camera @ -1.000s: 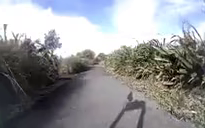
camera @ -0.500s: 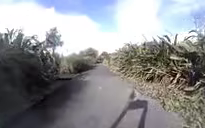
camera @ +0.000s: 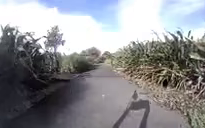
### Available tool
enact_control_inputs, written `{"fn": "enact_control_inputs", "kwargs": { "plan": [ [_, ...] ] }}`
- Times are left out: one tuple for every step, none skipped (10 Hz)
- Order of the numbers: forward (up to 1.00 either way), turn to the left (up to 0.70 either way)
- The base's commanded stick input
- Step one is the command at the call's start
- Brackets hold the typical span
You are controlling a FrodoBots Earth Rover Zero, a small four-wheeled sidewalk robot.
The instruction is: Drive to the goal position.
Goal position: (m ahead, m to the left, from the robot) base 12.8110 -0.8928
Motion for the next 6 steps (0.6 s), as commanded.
{"fn": "enact_control_inputs", "kwargs": {
  "plan": [
    [0.85, 0.0],
    [0.85, -0.02],
    [0.85, -0.14],
    [0.85, -0.25],
    [0.85, -0.34],
    [0.85, -0.34]
  ]
}}
